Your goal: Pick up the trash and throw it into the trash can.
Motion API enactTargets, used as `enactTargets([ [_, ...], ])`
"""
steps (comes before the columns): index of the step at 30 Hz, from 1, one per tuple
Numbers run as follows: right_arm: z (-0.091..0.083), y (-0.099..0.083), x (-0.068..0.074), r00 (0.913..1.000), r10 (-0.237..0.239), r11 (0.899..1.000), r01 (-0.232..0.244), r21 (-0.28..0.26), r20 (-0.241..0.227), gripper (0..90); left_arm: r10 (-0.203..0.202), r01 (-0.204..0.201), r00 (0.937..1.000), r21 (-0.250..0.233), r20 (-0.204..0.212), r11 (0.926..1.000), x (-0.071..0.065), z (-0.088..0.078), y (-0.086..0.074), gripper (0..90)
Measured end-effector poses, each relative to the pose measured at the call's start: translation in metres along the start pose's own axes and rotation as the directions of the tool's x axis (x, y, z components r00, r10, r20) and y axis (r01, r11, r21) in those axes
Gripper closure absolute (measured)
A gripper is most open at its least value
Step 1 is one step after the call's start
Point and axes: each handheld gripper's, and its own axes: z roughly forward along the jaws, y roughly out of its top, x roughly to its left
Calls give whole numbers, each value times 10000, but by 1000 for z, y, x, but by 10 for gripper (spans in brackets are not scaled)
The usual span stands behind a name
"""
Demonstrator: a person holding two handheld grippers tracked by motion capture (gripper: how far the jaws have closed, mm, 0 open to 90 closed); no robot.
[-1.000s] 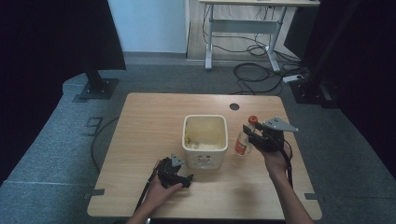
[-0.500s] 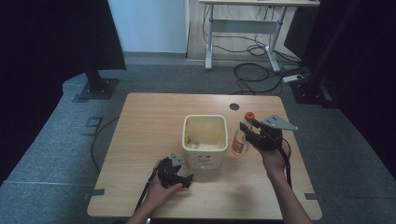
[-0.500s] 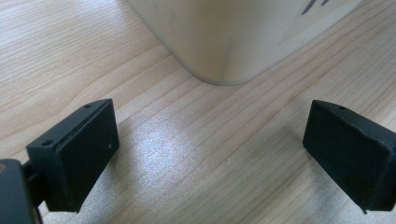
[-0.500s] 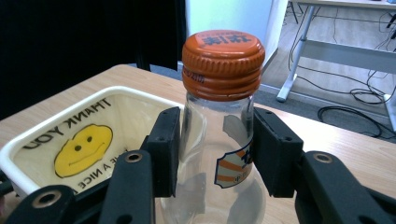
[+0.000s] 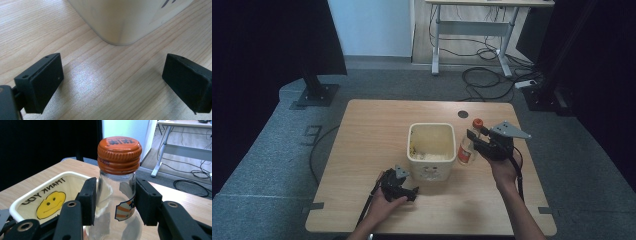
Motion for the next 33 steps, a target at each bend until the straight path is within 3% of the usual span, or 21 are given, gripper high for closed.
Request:
enactTargets([
  [33,-5,16,11,9998,-19,9991,10,-418,-219,552,36,-36,10000,12,-9,10000,0,0,0,35],
])
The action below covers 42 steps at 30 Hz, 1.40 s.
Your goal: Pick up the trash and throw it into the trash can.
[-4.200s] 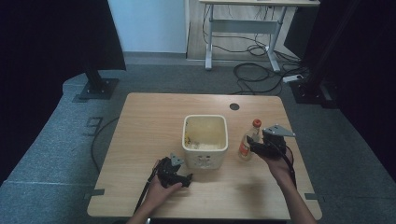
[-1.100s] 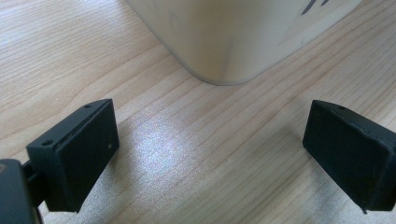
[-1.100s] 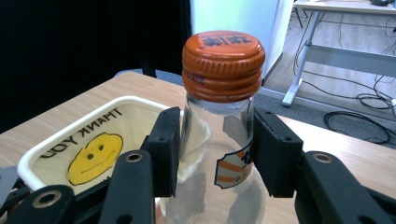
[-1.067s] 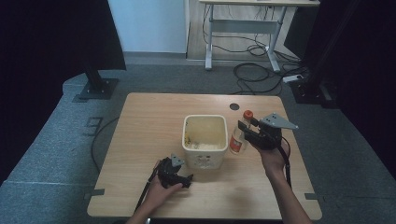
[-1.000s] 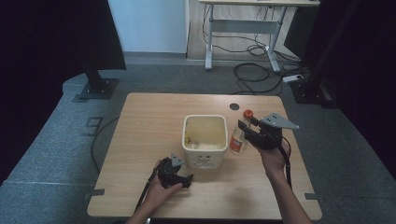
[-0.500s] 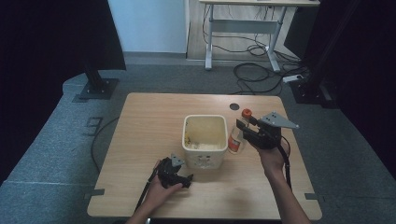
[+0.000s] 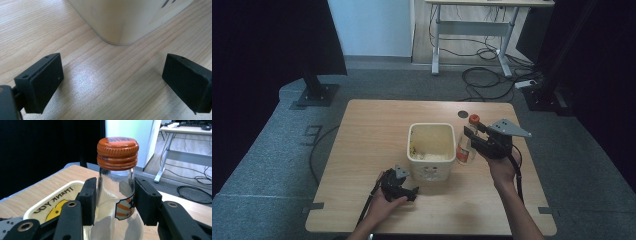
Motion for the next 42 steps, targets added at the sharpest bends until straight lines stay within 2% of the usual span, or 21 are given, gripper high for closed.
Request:
enactTargets([
  [27,-16,27,6,9996,-244,9976,252,-643,135,554,45,-45,10000,0,46,10000,-1,0,0,36],
  [34,-15,32,9,9998,-186,9967,195,-792,111,553,53,-53,10000,1,54,10000,-1,0,0,36],
  [42,-13,36,15,9993,-336,9960,349,-819,173,554,55,-55,10000,-4,61,10000,-1,0,0,36],
])
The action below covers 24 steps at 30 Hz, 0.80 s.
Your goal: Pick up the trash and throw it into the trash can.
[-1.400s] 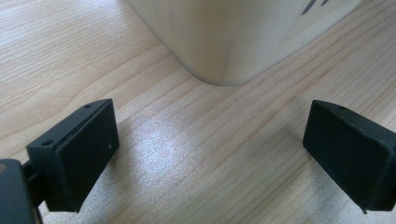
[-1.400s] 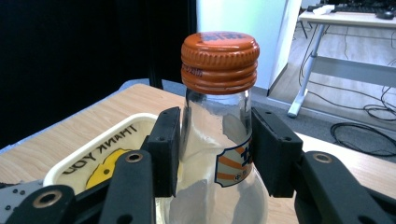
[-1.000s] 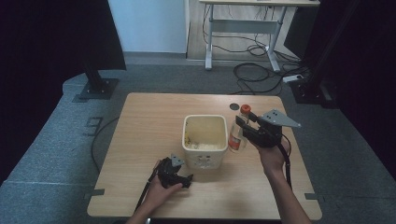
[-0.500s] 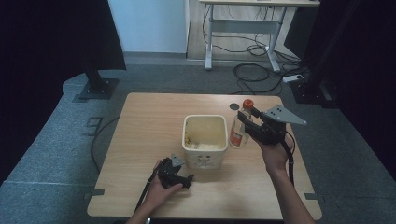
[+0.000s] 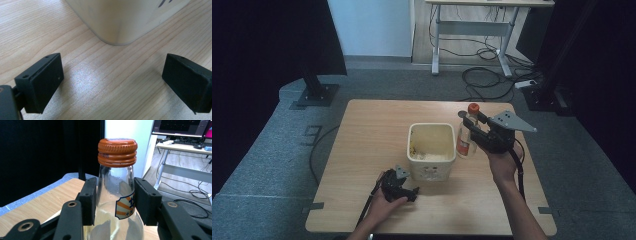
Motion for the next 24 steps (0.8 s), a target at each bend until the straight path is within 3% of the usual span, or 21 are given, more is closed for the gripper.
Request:
enactTargets([
  [13,-6,13,7,10000,32,9993,-35,-363,-76,555,6,-6,10000,-9,-4,10000,0,0,0,36],
  [24,11,13,24,9988,-92,9997,81,-219,-486,556,37,-37,10000,14,29,10000,-1,0,0,36],
])
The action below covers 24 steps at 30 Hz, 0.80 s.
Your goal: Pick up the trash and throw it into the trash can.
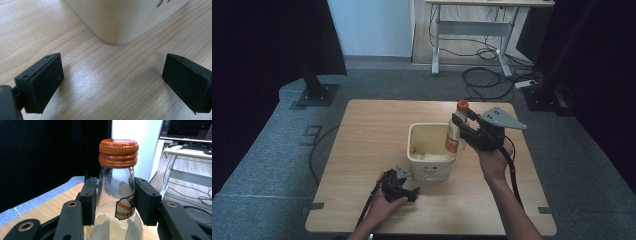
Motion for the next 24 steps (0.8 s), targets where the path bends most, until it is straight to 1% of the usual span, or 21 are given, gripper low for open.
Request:
enactTargets([
  [4,8,-2,5,10000,22,10000,-21,96,-92,556,6,-6,10000,0,11,10000,0,0,0,36],
  [13,22,-4,17,9993,-104,9996,114,260,-371,557,14,-14,10000,7,22,10000,-1,0,0,36],
  [24,39,-9,25,9987,-177,9987,200,476,-483,557,27,-27,10000,13,46,10000,-1,0,0,36],
])
